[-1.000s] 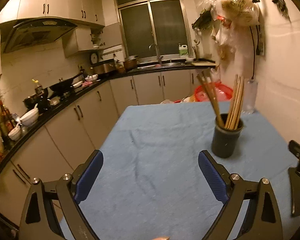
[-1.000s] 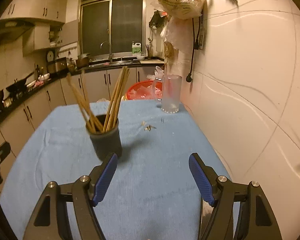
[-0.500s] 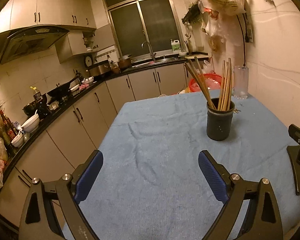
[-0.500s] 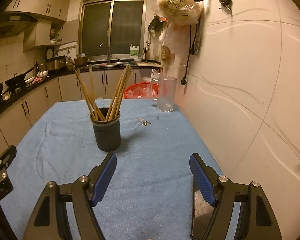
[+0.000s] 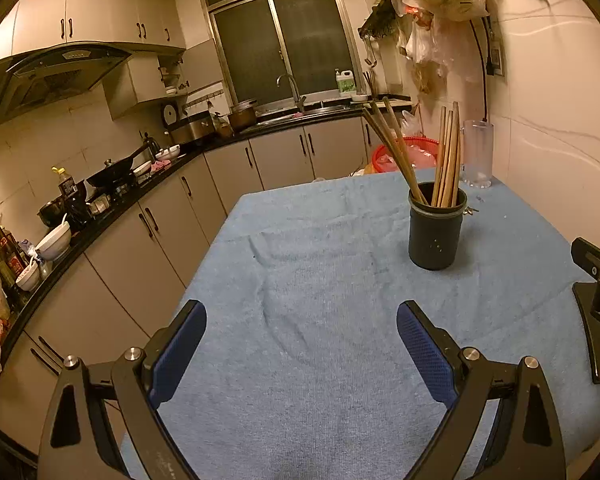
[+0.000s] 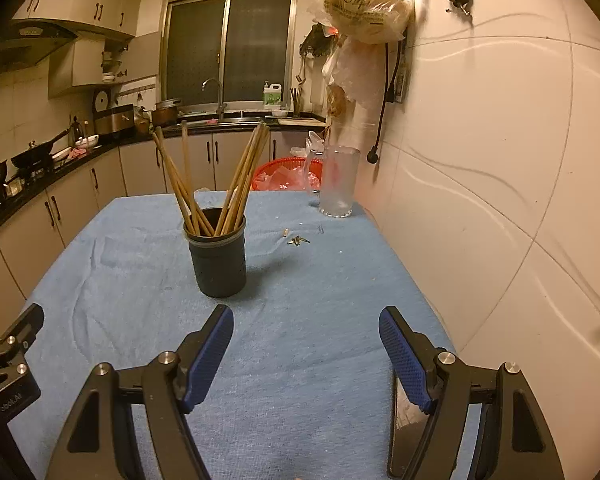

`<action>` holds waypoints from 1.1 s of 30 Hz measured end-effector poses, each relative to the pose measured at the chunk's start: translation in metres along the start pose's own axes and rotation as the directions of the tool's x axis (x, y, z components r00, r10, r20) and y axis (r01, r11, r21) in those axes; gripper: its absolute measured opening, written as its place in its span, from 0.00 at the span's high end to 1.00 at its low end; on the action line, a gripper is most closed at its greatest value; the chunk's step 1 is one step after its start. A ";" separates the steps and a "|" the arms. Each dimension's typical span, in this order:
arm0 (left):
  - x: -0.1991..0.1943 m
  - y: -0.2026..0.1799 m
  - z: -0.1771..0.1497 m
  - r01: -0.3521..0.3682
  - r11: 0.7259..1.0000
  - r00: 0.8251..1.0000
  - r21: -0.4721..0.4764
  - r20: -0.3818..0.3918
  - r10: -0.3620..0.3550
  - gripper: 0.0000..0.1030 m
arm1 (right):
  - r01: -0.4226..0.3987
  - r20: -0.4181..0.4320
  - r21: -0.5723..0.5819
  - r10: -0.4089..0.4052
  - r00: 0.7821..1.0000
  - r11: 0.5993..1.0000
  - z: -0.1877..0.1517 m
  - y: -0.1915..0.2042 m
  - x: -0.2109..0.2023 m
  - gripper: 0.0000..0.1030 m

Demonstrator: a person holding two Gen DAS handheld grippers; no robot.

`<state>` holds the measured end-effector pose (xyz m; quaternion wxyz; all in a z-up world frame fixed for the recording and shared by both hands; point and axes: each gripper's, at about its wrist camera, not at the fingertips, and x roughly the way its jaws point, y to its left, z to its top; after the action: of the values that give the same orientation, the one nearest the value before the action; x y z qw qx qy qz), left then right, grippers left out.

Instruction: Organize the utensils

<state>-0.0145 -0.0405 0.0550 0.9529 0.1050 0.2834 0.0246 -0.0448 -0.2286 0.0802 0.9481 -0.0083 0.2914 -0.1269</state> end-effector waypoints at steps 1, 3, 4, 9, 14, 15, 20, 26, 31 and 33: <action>0.001 0.000 -0.001 0.001 1.000 1.000 0.000 -0.003 -0.001 0.07 | 0.002 -0.005 -0.002 -0.002 1.000 1.000 0.000 0.001 0.002 0.24; 0.003 0.000 -0.002 0.006 1.000 1.000 0.000 -0.010 -0.006 0.07 | -0.002 -0.015 -0.005 0.002 1.000 1.000 -0.001 0.002 0.004 0.24; 0.004 0.001 -0.002 0.006 1.000 1.000 0.000 -0.011 -0.006 0.07 | -0.003 -0.020 -0.007 0.003 1.000 1.000 -0.002 0.004 0.006 0.24; 0.009 0.002 -0.003 0.007 1.000 1.000 -0.004 -0.015 -0.007 0.07 | 0.003 -0.030 -0.015 -0.004 1.000 1.000 -0.003 0.007 0.011 0.24; 0.014 0.004 -0.004 0.009 1.000 1.000 -0.007 -0.024 -0.009 0.07 | 0.008 -0.044 -0.024 -0.009 0.999 1.000 -0.004 0.009 0.019 0.24; 0.016 0.005 -0.005 0.009 1.000 1.000 -0.009 -0.028 -0.010 0.07 | 0.008 -0.048 -0.027 -0.009 0.999 1.000 -0.004 0.011 0.020 0.24; 0.023 0.007 -0.008 0.013 1.000 0.999 -0.013 -0.043 -0.014 0.07 | 0.011 -0.064 -0.044 -0.014 0.998 0.999 -0.006 0.016 0.027 0.24; 0.028 0.008 -0.010 0.019 1.000 0.998 -0.016 -0.056 -0.020 0.07 | 0.014 -0.076 -0.058 -0.018 0.997 0.998 -0.008 0.020 0.034 0.24; 0.032 0.006 -0.012 0.018 1.000 0.998 -0.013 -0.064 -0.019 0.07 | 0.014 -0.089 -0.067 -0.020 0.996 0.998 -0.011 0.022 0.038 0.24; 0.032 0.006 -0.013 0.024 1.000 0.997 -0.016 -0.067 -0.025 0.07 | 0.015 -0.093 -0.067 -0.021 0.995 0.998 -0.012 0.022 0.038 0.24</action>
<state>0.0056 -0.0285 0.0290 0.9439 0.0935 0.3162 0.0186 -0.0158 -0.2159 0.0471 0.9314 -0.0365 0.3396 -0.1258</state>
